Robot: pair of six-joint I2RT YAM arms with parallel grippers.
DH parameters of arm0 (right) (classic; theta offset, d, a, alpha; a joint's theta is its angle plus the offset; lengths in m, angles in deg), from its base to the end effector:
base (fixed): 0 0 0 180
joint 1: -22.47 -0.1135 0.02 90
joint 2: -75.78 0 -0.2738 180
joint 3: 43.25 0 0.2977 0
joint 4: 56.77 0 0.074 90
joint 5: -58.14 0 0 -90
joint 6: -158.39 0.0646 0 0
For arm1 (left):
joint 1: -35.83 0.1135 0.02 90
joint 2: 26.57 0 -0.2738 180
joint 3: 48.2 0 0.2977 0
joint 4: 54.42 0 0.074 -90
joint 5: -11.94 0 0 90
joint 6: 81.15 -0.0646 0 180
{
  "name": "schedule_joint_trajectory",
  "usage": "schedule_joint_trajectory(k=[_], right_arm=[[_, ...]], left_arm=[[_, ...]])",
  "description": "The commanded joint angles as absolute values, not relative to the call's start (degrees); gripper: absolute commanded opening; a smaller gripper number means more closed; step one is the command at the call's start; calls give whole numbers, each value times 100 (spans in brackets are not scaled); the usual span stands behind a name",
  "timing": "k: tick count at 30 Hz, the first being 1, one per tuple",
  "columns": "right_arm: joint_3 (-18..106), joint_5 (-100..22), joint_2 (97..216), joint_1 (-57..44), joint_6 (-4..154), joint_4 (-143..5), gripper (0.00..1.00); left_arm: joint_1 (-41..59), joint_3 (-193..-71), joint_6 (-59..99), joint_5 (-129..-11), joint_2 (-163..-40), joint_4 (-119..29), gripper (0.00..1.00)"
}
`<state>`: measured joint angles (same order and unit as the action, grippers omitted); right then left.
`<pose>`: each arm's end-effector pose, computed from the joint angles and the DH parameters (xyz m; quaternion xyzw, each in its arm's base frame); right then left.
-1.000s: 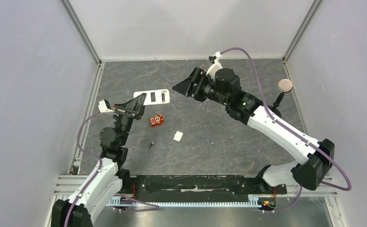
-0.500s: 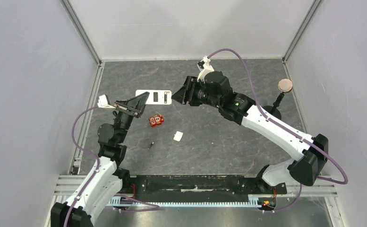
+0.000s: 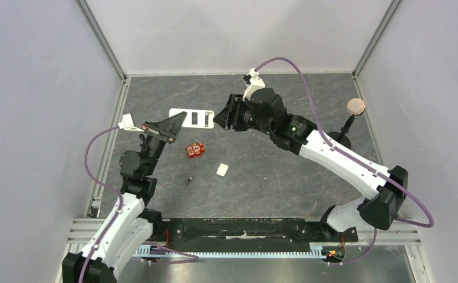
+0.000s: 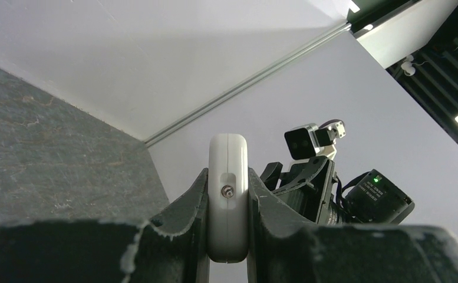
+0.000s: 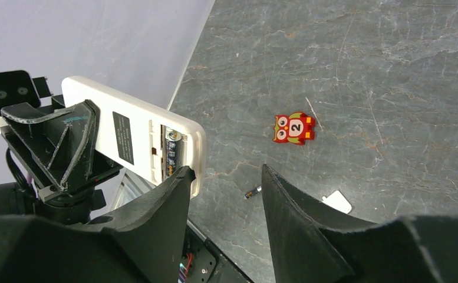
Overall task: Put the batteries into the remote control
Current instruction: Load the battery into the remote control.
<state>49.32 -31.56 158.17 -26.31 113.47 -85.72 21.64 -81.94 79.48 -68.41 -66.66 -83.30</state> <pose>0.2691 0.3067 0.3929 -0.0247 0.8126 0.4240 0.3992 0.2238 -0.0678 0.3097 -0.2000 0.5207 -0.5934 0.5803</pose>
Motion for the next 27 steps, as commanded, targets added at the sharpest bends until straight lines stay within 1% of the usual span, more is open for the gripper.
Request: schedule_joint_trajectory(k=[1, 11, 13, 15, 19, 21, 23, 27], right_arm=[[5252, -3221, 15882, -2787, 11253, -8325, 51], [5200, -2713, 15705, -2832, 11300, -8258, 51], [5166, -2516, 15593, -2874, 11217, -8182, 55], [5200, -2331, 15550, -2937, 11102, -8185, 61], [5240, -2347, 15623, -2982, 11091, -8230, 67], [5261, -2343, 15684, -3000, 11127, -8277, 67], [5304, -2303, 15728, -3009, 11128, -8356, 65], [5421, -2062, 15813, -3009, 11137, -8586, 57]], left_arm=[[2133, -8471, 7496, -6453, -6630, -8243, 2], [2133, -8523, 7235, -6661, -6434, -7786, 2], [2133, -8499, 7217, -6800, -6361, -7629, 2], [2133, -8471, 7197, -6861, -6333, -7522, 2], [2133, -8392, 7278, -6859, -6350, -7592, 2], [2133, -8400, 7278, -6848, -6370, -7615, 2], [2133, -8408, 7281, -6848, -6377, -7636, 2], [2133, -8435, 7279, -6805, -6395, -7671, 2]])
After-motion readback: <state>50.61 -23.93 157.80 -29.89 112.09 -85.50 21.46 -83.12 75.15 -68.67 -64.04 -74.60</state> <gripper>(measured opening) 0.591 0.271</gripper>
